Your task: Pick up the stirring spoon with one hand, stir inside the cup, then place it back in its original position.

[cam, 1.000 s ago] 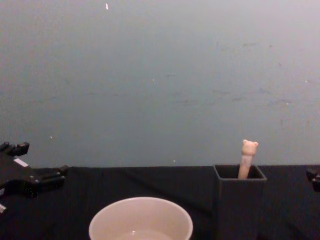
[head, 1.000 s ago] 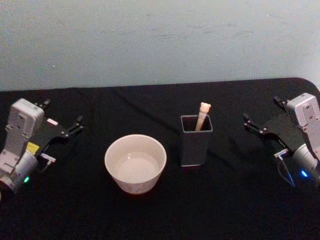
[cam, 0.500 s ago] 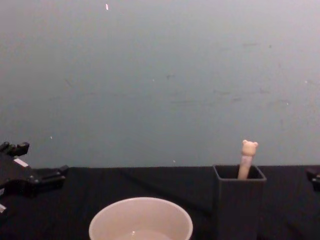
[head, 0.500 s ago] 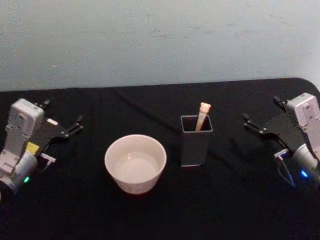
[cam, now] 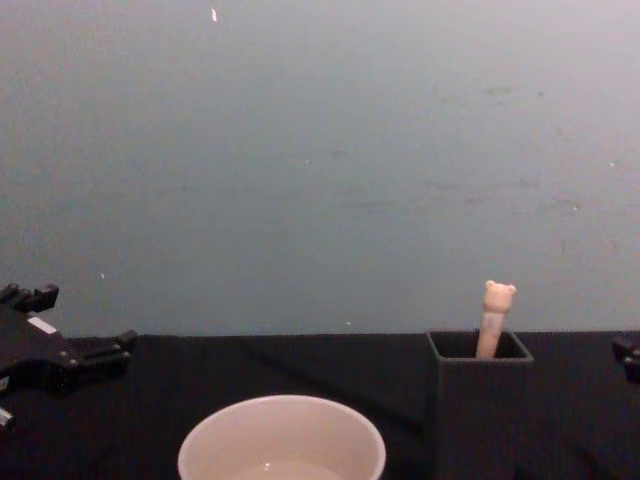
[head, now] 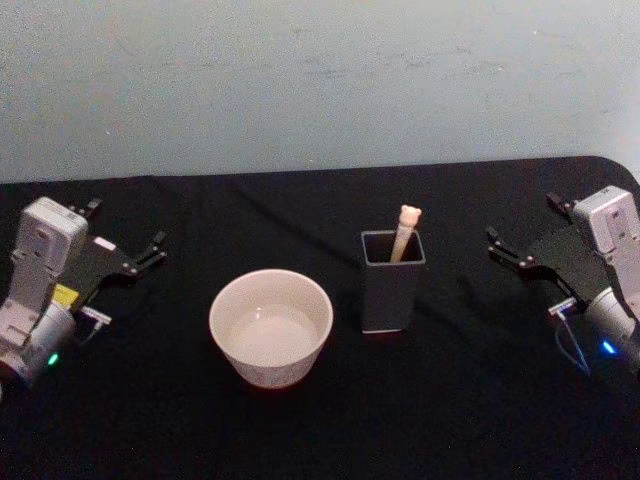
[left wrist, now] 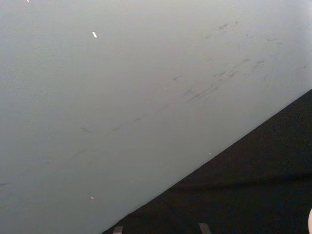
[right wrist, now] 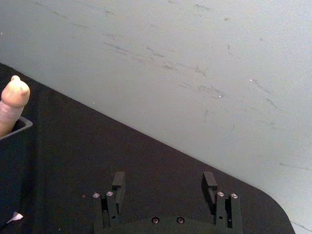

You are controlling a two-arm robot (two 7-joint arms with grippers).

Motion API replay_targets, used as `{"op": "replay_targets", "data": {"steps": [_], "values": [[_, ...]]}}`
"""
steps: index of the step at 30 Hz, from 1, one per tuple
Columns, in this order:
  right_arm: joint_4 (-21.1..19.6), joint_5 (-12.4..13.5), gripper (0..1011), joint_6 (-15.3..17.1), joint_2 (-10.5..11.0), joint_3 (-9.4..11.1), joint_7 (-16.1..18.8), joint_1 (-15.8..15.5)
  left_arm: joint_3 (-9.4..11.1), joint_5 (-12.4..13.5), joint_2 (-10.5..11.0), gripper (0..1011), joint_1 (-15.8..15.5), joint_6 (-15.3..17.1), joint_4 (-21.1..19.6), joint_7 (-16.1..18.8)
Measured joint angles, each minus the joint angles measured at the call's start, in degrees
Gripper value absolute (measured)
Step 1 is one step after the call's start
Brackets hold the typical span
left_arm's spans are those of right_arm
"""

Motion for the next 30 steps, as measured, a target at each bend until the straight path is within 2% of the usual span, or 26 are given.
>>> {"op": "replay_targets", "data": {"steps": [30], "values": [[0.00,0.00,1002,0.00,0.00,0.00,0.00,0.00,0.00,0.00,0.00,1001,0.00,0.00,0.00,0.00]]}}
